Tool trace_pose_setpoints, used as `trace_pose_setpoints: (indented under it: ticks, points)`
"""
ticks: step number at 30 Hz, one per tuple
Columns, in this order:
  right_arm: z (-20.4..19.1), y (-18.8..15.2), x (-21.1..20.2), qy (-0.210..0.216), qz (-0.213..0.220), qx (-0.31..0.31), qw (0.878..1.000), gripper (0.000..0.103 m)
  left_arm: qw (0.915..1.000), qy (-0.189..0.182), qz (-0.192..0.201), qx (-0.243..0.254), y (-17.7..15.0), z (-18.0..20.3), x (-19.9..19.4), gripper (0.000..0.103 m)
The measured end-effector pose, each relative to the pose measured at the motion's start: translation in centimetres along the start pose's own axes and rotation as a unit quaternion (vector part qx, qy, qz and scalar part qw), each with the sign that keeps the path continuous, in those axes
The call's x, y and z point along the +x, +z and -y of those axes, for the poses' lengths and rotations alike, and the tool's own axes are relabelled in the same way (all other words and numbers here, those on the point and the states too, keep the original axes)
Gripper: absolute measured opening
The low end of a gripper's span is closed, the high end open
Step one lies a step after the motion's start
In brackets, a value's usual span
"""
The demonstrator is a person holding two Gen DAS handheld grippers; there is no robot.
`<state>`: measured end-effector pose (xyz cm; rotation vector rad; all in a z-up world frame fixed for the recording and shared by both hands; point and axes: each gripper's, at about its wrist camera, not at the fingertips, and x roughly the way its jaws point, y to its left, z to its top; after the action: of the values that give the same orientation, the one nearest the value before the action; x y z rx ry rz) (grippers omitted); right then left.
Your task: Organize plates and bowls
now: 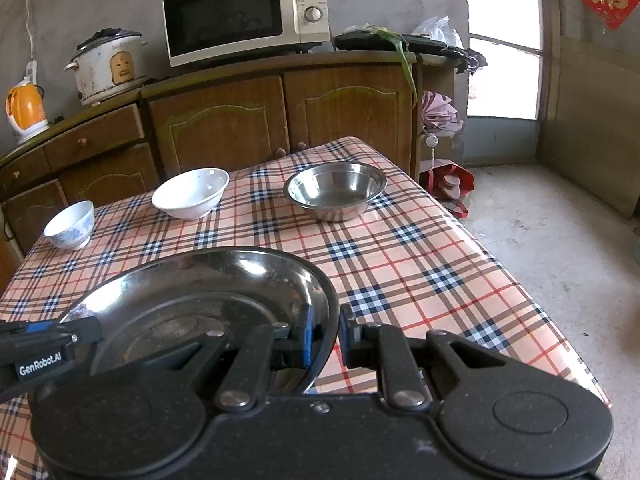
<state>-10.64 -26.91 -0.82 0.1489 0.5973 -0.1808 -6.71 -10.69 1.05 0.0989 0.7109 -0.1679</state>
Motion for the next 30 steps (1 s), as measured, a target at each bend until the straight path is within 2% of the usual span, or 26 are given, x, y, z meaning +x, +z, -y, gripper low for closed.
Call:
trace_pose_setpoints:
  ticks: [30]
  points:
    - [-1.5, -1.1, 1.6, 0.012, -0.025, -0.015, 1.0, 0.019, 0.9997, 0.01, -0.023, -0.005, -1.0, -1.3, 0.9, 0.024]
